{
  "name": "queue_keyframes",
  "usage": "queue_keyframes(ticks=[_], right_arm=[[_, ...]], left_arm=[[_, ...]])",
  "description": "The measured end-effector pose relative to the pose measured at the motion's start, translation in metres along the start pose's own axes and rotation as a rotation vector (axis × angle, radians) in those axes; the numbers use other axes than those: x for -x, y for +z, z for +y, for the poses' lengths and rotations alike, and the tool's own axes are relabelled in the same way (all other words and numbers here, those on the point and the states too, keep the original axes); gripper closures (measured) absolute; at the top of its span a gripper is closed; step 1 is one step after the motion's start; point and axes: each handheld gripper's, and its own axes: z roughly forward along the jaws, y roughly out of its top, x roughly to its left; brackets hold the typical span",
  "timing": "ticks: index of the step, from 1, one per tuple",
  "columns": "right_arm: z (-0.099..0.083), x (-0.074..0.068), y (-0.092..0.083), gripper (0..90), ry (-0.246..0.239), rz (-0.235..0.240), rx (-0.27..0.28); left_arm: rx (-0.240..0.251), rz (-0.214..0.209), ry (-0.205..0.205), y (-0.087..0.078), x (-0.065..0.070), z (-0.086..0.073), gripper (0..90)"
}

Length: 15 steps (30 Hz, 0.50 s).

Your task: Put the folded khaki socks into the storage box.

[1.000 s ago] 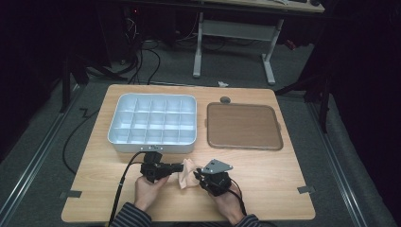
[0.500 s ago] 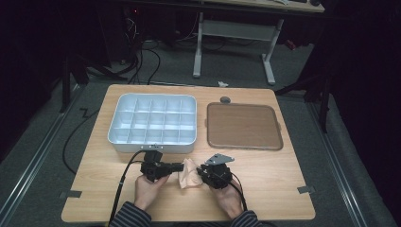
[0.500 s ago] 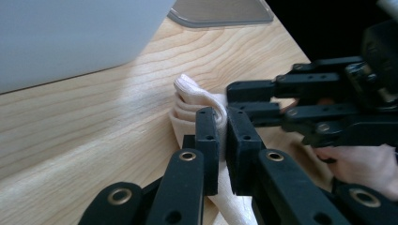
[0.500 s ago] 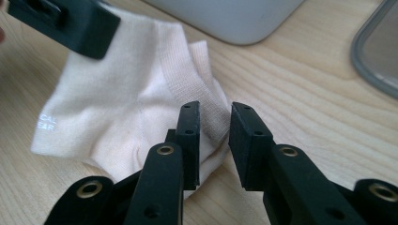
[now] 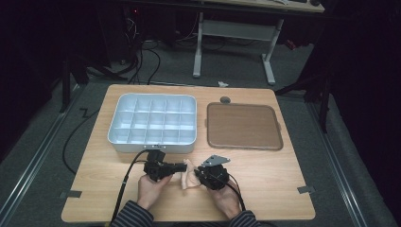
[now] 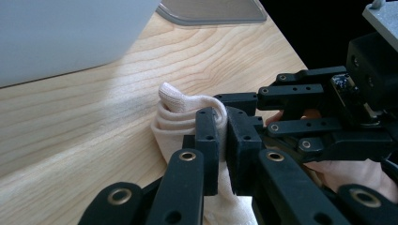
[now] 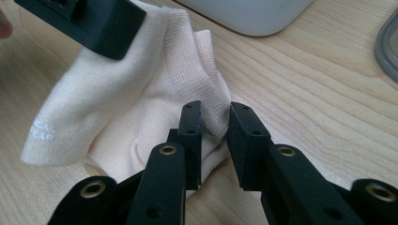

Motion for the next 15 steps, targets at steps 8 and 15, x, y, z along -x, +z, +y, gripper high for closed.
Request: queue_keyframes(ticks=[8, 15], right_arm=[[-0.002, -0.003, 0.001, 76.3, 0.008, 0.01, 0.015], [-0.002, -0.004, 0.001, 76.9, -0.003, 0.013, 0.014]], left_arm=[[0.002, -0.011, -0.011, 0.008, 0.001, 0.002, 84.5], [-0.007, -0.043, 0.002, 0.015, 0.008, 0.008, 84.5]])
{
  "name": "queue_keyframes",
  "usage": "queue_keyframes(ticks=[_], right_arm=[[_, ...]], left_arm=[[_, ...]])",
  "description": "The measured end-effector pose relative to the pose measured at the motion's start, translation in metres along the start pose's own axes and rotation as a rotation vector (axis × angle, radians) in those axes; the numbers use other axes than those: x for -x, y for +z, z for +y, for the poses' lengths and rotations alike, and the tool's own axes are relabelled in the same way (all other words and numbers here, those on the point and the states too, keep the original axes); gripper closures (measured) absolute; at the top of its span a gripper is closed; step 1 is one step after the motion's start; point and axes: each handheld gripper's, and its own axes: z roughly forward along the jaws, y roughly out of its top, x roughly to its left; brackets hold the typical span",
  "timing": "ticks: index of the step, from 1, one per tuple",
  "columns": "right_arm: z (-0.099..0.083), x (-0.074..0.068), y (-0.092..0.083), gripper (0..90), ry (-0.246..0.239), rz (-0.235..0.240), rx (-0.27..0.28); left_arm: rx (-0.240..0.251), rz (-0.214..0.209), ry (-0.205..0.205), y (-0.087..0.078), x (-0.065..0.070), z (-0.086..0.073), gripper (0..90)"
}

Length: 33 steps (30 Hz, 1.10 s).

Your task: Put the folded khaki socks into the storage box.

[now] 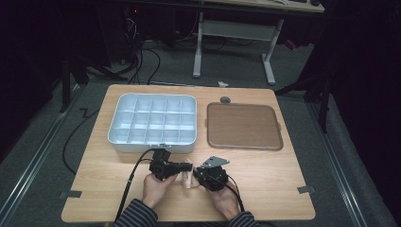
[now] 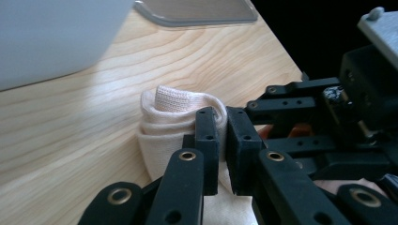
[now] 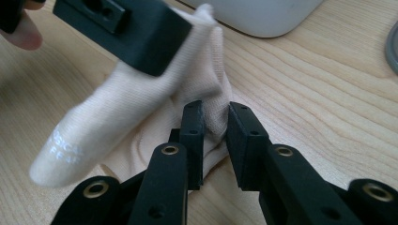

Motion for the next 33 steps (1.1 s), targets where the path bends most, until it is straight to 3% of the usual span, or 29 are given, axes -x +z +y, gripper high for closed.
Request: queue_keyframes(ticks=[4, 10, 13, 20, 21, 29, 33], right_arm=[[-0.001, 0.002, 0.0, 77.2, 0.002, 0.012, 0.001], [-0.002, 0.003, 0.0, 77.2, -0.001, 0.021, 0.006], [-0.003, 0.004, 0.0, 77.1, -0.006, 0.03, 0.008], [-0.002, 0.006, -0.006, 75.9, 0.023, 0.036, 0.014], [-0.002, 0.001, -0.012, 76.5, 0.023, 0.039, 0.041], [-0.004, -0.01, -0.032, 78.7, -0.01, 0.053, 0.089], [-0.002, -0.023, -0.036, 79.8, -0.052, 0.099, 0.105]], left_arm=[[-0.006, 0.009, 0.016, 0.005, 0.002, 0.004, 84.4], [-0.019, 0.062, 0.039, 0.01, -0.006, 0.0, 84.1], [-0.024, 0.065, 0.034, 0.011, -0.01, 0.0, 83.8], [-0.026, 0.095, 0.056, 0.013, -0.007, -0.001, 83.0], [-0.028, 0.095, 0.056, 0.013, -0.006, -0.002, 83.3], [-0.032, 0.118, 0.069, 0.014, -0.005, -0.002, 83.2], [-0.03, 0.12, 0.068, 0.014, -0.004, -0.002, 83.1]])
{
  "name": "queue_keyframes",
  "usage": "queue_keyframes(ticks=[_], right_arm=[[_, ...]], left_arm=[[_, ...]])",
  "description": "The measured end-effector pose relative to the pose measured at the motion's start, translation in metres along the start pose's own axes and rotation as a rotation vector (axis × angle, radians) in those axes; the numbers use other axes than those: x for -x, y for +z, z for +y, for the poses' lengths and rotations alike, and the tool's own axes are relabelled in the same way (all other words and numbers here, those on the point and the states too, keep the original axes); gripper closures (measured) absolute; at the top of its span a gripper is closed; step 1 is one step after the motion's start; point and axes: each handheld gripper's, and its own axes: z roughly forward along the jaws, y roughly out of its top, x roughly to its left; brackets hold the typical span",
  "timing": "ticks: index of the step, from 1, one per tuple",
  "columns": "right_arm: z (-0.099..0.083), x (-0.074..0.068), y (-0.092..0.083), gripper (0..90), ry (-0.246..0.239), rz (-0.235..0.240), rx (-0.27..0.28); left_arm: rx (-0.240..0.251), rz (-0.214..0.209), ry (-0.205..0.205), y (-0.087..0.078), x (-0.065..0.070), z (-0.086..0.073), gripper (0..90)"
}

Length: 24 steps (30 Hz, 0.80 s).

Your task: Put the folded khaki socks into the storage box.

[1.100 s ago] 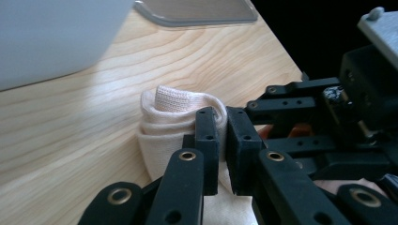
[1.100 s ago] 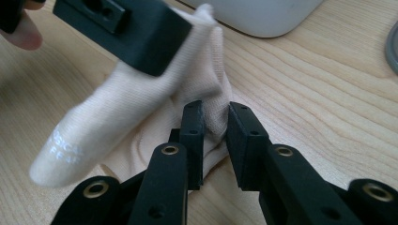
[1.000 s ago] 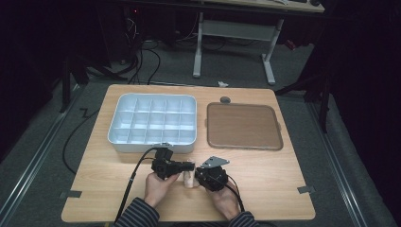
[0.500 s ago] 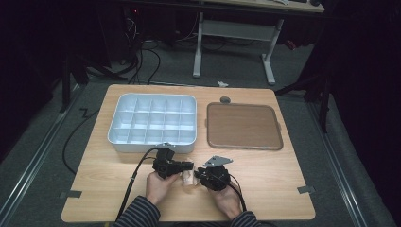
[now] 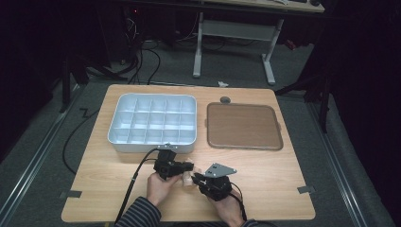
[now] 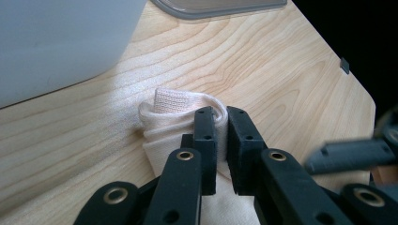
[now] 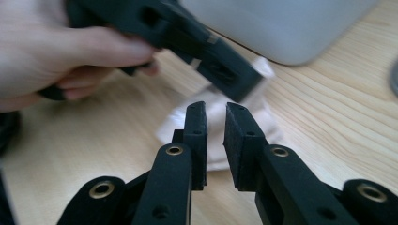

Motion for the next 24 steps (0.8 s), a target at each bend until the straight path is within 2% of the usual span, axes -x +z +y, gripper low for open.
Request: queue_keyframes(ticks=[5, 9, 12, 14, 15, 19, 22, 24], right_arm=[[0.007, -0.009, 0.008, 81.9, -0.028, 0.023, 0.005], [0.009, -0.01, 0.014, 83.2, -0.046, 0.006, -0.006], [0.006, -0.006, 0.021, 84.3, -0.045, -0.006, -0.044], [0.004, -0.005, 0.023, 84.6, -0.04, -0.003, -0.052], [0.0, -0.002, 0.023, 84.6, -0.03, -0.011, -0.063], [-0.001, 0.001, 0.023, 84.8, -0.013, -0.007, -0.065], [-0.001, 0.003, 0.024, 84.9, -0.006, -0.002, -0.074], [-0.002, 0.003, 0.024, 85.0, -0.004, 0.001, -0.07]], left_arm=[[-0.009, 0.006, 0.002, 0.0, 0.0, 0.0, 83.1], [-0.01, 0.002, -0.001, 0.0, 0.0, 0.0, 83.2], [-0.007, -0.004, 0.001, -0.001, -0.001, 0.0, 82.4], [-0.003, -0.011, 0.001, -0.001, -0.001, 0.0, 80.3], [0.003, -0.025, -0.006, -0.002, -0.001, 0.001, 73.1], [0.026, -0.036, -0.002, -0.007, 0.001, 0.002, 64.8], [0.063, -0.026, 0.007, -0.016, 0.001, 0.004, 64.0], [0.078, 0.021, 0.023, -0.024, 0.002, 0.004, 63.1]])
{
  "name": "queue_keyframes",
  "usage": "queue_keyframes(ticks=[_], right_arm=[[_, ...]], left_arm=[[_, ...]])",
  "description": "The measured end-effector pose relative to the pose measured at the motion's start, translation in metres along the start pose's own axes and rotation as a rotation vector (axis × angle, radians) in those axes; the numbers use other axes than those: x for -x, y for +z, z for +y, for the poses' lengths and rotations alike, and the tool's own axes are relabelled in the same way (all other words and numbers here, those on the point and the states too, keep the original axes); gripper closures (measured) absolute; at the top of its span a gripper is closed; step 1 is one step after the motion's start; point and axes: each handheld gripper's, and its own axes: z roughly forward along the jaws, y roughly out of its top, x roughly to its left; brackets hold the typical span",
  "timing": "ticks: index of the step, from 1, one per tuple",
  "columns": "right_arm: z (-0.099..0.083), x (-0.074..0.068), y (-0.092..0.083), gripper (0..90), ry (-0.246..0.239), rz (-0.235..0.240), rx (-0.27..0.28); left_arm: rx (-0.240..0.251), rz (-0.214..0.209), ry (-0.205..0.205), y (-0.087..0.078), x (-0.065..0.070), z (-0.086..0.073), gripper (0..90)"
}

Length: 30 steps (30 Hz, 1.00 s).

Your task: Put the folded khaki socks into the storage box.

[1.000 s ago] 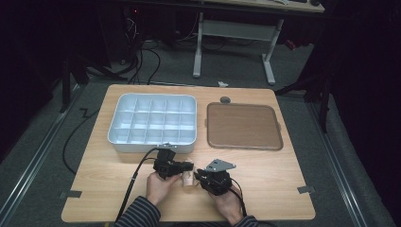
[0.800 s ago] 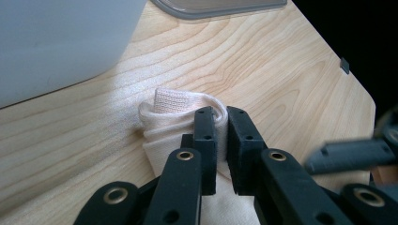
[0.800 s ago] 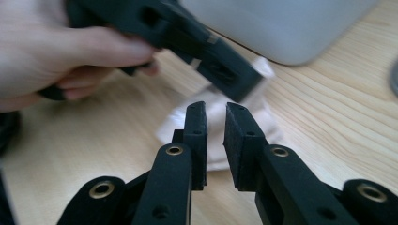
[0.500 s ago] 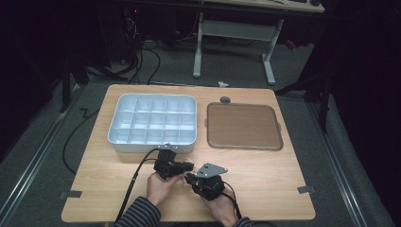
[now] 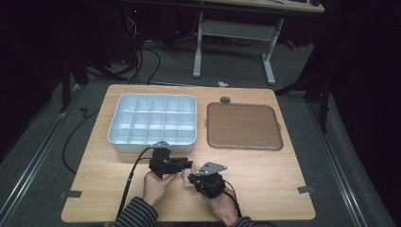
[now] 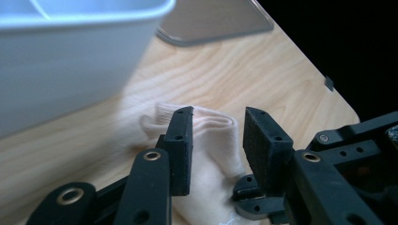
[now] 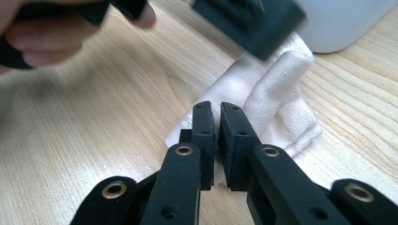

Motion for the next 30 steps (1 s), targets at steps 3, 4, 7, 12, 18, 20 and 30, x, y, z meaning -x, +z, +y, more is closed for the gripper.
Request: queue_keyframes(ticks=[3, 4, 7, 12, 18, 20, 30], right_arm=[[0.0, 0.0, 0.0, 85.0, 0.003, 0.002, -0.003], [0.0, 0.0, 0.0, 85.0, 0.003, 0.002, -0.003], [0.0, 0.001, -0.001, 84.8, 0.007, 0.009, -0.003], [0.0, 0.002, -0.001, 84.7, 0.003, 0.014, -0.005], [-0.002, 0.009, -0.004, 84.1, 0.025, -0.009, -0.006], [-0.005, 0.014, -0.005, 83.9, 0.06, -0.002, 0.001], [-0.005, 0.029, -0.017, 81.0, 0.111, -0.034, -0.006]], left_arm=[[-0.034, 0.067, 0.011, 0.002, -0.002, -0.002, 58.6], [-0.034, 0.067, 0.011, 0.002, -0.002, -0.002, 56.6], [-0.058, 0.096, 0.01, 0.013, -0.004, -0.005, 49.2], [-0.081, 0.112, 0.006, 0.023, -0.007, -0.008, 48.1], [-0.122, 0.115, 0.023, 0.027, -0.006, -0.008, 53.8], [-0.125, 0.114, 0.029, 0.028, -0.007, -0.008, 53.8], [-0.123, 0.106, 0.028, 0.028, -0.008, -0.008, 54.1]])
